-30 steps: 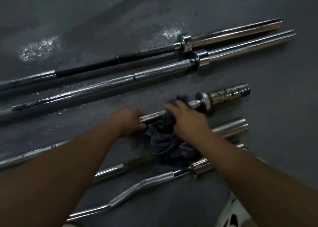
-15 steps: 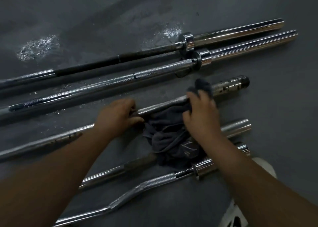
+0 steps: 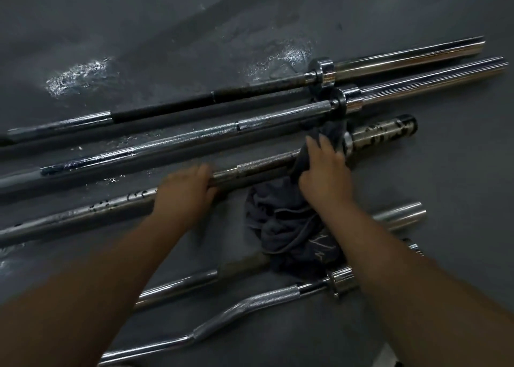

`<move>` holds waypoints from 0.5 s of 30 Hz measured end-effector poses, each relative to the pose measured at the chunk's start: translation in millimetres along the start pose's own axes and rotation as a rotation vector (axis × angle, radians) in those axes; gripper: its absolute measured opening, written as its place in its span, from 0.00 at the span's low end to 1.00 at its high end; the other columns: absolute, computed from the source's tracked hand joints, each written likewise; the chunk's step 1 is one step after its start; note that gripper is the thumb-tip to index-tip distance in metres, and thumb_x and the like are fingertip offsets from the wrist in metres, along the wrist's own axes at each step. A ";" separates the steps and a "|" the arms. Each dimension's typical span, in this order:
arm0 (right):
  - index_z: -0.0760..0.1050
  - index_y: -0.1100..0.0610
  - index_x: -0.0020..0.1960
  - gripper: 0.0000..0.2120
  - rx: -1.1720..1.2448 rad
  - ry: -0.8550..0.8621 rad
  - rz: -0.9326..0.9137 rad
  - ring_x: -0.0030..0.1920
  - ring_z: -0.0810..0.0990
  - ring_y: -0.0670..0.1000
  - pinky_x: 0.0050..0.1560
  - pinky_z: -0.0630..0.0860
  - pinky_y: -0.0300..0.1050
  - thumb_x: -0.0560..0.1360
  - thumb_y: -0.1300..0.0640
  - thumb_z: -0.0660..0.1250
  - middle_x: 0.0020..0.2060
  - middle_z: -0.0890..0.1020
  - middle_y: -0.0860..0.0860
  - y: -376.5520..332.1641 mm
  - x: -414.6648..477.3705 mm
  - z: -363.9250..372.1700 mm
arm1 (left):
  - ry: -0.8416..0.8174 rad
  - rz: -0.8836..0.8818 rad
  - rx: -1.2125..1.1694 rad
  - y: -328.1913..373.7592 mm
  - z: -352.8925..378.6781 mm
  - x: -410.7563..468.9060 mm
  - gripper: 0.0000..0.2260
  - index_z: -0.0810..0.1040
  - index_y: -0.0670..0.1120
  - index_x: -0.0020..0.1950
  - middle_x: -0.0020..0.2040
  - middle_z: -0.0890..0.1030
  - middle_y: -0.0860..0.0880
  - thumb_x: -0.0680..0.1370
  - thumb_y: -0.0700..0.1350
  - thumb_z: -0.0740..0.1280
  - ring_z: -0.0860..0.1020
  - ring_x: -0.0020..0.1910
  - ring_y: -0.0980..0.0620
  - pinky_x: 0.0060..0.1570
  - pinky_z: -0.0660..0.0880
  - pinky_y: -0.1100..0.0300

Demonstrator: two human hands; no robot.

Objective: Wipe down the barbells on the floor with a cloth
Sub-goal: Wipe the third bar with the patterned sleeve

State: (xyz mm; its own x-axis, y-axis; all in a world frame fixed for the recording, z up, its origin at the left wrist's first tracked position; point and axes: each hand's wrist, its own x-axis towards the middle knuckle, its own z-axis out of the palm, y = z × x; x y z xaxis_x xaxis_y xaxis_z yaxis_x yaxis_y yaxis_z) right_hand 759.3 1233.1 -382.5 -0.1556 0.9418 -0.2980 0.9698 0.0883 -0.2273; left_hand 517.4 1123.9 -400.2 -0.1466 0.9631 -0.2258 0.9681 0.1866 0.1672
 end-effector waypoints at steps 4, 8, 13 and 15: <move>0.57 0.50 0.78 0.37 0.040 -0.123 -0.335 0.73 0.61 0.62 0.66 0.70 0.54 0.71 0.59 0.64 0.79 0.54 0.50 -67.7 -49.1 31.7 | -0.158 -0.034 0.097 1.0 -1.9 10.7 0.11 0.73 0.49 0.55 0.53 0.81 0.44 0.76 0.52 0.67 0.79 0.51 0.41 0.43 0.70 0.54; 0.56 0.45 0.78 0.38 -0.073 -0.200 -0.477 0.74 0.61 0.59 0.68 0.70 0.55 0.72 0.61 0.64 0.79 0.57 0.49 -36.3 -15.8 9.3 | -0.622 -0.030 -0.260 -17.7 -25.3 48.4 0.09 0.73 0.53 0.42 0.49 0.81 0.46 0.75 0.53 0.72 0.77 0.45 0.49 0.43 0.68 0.61; 0.61 0.50 0.76 0.34 -0.038 -0.068 -0.112 0.72 0.62 0.63 0.67 0.68 0.54 0.71 0.60 0.64 0.77 0.58 0.52 -13.1 -14.5 3.9 | -0.127 -0.129 0.054 9.8 3.8 0.7 0.15 0.73 0.51 0.54 0.51 0.82 0.43 0.74 0.58 0.69 0.80 0.50 0.40 0.44 0.71 0.53; 0.62 0.52 0.76 0.34 -0.042 -0.109 -0.266 0.71 0.63 0.64 0.67 0.69 0.54 0.71 0.57 0.64 0.76 0.59 0.52 -38.4 -43.2 21.3 | -0.030 -0.120 0.106 20.6 11.8 -17.1 0.15 0.74 0.49 0.53 0.49 0.82 0.44 0.72 0.54 0.72 0.80 0.48 0.40 0.45 0.72 0.51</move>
State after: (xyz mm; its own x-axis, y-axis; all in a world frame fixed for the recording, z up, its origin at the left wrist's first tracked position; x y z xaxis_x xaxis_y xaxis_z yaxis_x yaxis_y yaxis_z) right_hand 724.7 1182.0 -380.6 -0.4224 0.8438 -0.3312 0.8989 0.3431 -0.2724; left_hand 542.3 1108.9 -404.2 -0.2577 0.9287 -0.2666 0.9604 0.2765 0.0351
